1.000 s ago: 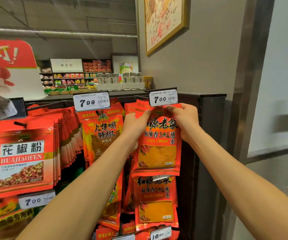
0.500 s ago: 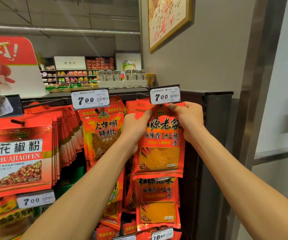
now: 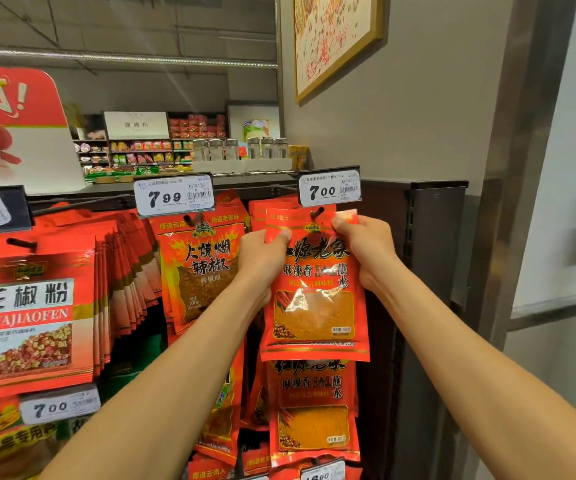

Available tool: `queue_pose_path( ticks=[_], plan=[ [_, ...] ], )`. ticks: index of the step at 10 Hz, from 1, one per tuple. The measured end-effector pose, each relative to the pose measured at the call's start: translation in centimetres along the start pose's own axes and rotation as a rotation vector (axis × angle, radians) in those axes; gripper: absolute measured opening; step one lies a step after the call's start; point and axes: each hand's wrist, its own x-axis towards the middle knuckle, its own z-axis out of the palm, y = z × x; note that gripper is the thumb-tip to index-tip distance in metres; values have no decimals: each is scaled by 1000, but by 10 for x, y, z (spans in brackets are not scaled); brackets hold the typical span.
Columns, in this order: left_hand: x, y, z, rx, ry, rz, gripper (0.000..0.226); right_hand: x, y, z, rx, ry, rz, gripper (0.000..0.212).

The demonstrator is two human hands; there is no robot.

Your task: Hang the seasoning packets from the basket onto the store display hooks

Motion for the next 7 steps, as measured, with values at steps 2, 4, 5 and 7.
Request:
queue_pose_path(
  ticks=[2, 4, 5, 7],
  plan=[
    [57, -9, 6, 81, 58, -41, 22, 60, 13, 31, -124, 60, 85, 8],
    [80, -8, 12, 159, 113, -78, 25, 89, 18, 46, -258, 86, 95, 19],
    [66, -18, 1, 104, 91, -67, 26, 73, 18, 30, -443, 114, -4, 23],
    [6, -23, -63, 33, 110, 35, 14, -7, 6, -1, -318, 204, -152, 20]
  ],
)
